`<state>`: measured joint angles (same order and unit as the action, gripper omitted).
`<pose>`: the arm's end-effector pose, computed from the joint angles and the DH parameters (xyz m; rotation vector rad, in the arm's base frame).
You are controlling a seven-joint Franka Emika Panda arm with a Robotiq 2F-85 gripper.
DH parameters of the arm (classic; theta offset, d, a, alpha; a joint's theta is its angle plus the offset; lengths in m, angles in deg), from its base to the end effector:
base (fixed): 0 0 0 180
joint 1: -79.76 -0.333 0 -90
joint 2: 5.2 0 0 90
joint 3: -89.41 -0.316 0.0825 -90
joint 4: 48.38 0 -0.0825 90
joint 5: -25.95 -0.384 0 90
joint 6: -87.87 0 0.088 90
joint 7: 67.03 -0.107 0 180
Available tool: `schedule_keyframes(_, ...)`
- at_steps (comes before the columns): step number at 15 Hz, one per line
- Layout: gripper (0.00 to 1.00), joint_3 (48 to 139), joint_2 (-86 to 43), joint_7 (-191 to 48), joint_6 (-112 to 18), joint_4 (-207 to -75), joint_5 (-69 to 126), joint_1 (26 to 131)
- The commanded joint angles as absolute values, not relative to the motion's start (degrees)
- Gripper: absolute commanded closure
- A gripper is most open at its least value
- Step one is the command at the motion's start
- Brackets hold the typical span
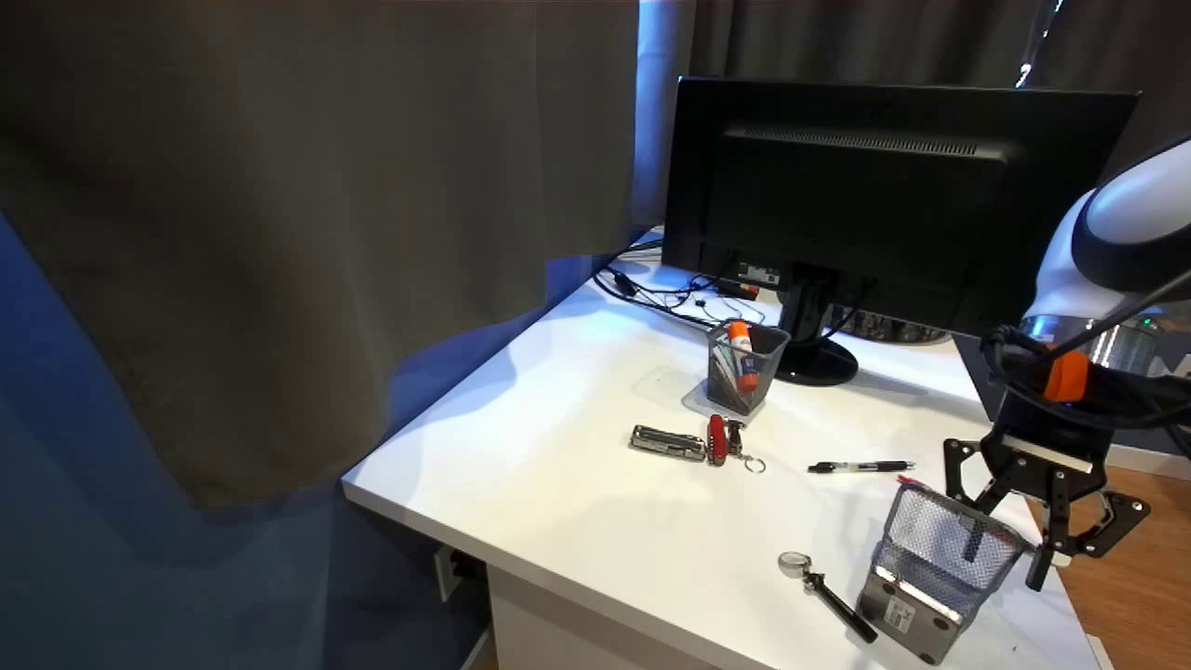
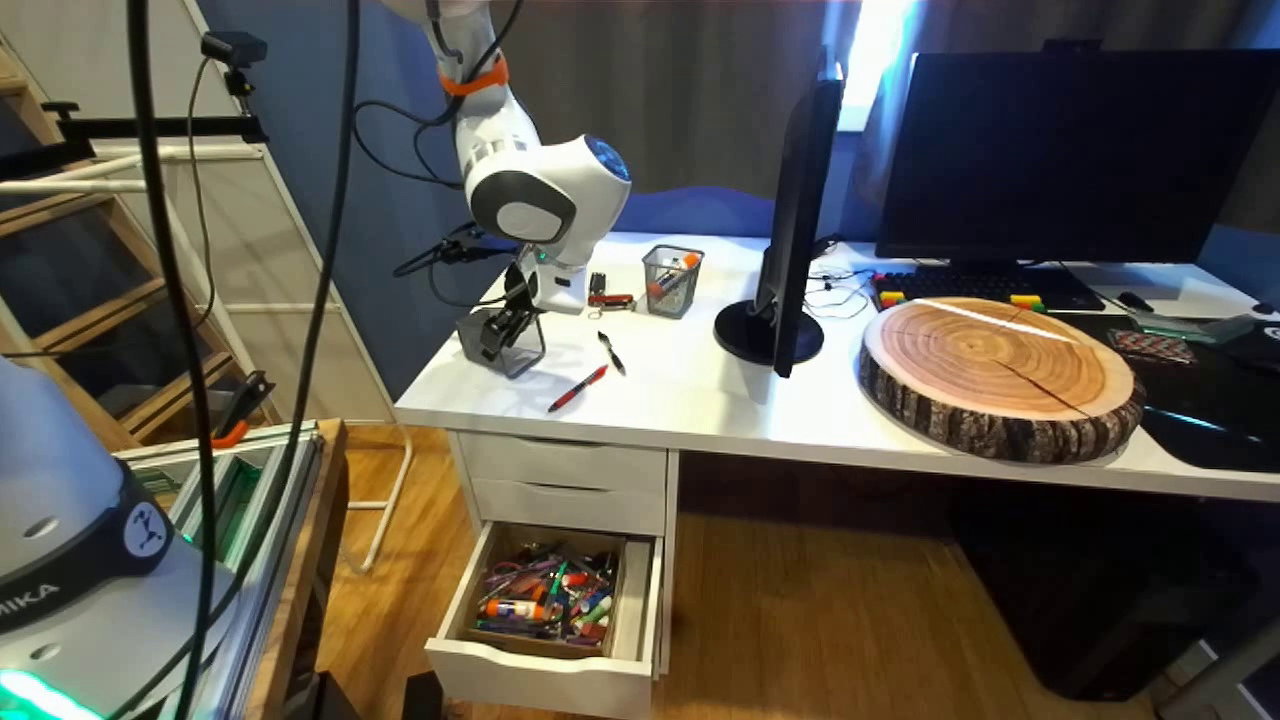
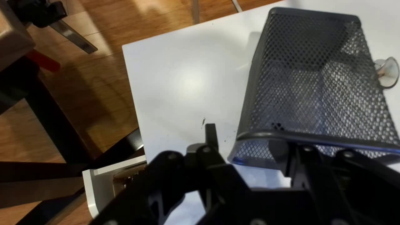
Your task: Place the basket on the left upright
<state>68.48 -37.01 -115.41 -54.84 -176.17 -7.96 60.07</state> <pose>0.3776 0.3404 0.1172 -2.7218 0.9811 0.8093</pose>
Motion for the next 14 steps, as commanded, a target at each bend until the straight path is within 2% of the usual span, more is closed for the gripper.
schedule_keyframes(1,0.84,68.38,-36.11,-112.66,-54.42,-176.18,-11.09,60.49)
schedule_keyframes(3,0.97,68.07,-35.33,-110.67,-55.42,-176.60,-11.98,60.66)
schedule_keyframes(4,1.00,68.22,-35.04,-109.68,-56.25,-176.82,-12.10,60.40)
schedule_keyframes(8,0.98,69.90,-31.69,-107.67,-60.36,-178.69,-8.35,57.87)
schedule_keyframes(14,0.98,74.92,-24.31,-112.94,-62.25,-182.69,8.60,50.99)
